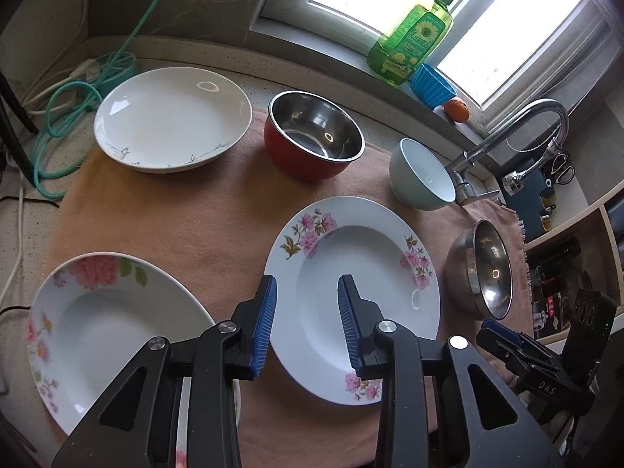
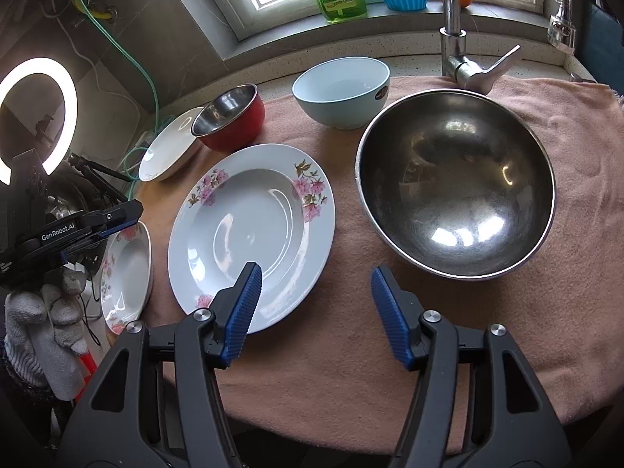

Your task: Organize plates and bowls

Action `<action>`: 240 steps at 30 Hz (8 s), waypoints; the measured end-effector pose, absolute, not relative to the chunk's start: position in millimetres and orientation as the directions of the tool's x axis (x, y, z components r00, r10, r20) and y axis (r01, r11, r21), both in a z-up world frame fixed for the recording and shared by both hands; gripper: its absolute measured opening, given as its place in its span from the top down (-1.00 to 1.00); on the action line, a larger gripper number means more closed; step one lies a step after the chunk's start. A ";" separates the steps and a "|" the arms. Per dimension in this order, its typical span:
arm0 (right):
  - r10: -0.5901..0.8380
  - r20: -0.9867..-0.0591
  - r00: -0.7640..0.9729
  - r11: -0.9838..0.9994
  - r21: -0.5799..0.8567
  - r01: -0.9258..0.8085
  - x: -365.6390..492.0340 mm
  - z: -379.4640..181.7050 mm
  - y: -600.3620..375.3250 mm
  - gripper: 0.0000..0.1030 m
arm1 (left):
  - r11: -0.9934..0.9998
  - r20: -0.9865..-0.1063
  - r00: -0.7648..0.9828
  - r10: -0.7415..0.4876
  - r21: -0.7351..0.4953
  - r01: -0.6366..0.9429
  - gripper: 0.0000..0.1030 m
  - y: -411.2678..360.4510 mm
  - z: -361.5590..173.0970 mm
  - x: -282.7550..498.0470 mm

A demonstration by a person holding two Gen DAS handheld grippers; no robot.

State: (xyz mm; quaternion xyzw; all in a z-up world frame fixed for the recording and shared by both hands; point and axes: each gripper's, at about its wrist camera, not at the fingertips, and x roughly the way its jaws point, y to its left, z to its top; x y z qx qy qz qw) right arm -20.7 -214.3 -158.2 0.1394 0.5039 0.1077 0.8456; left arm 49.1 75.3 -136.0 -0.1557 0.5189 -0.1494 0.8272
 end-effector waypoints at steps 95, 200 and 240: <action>0.449 -0.833 0.323 0.872 0.487 0.043 -12.3 -216.2 -210.6 0.67 | 0.893 -0.872 0.202 -0.446 -0.447 0.039 0.54 63.9 -194.3 38.0; 0.501 -0.849 0.167 0.814 0.397 -0.423 50.0 -180.6 15.6 0.16 | 0.800 -0.849 0.495 -0.186 -0.423 -0.425 0.46 259.4 -177.2 -78.2; 0.532 -0.845 0.055 0.794 0.475 -0.379 74.7 -217.0 31.6 0.75 | 0.824 -0.854 0.470 -0.222 -0.422 -0.378 0.82 256.4 -189.0 -54.7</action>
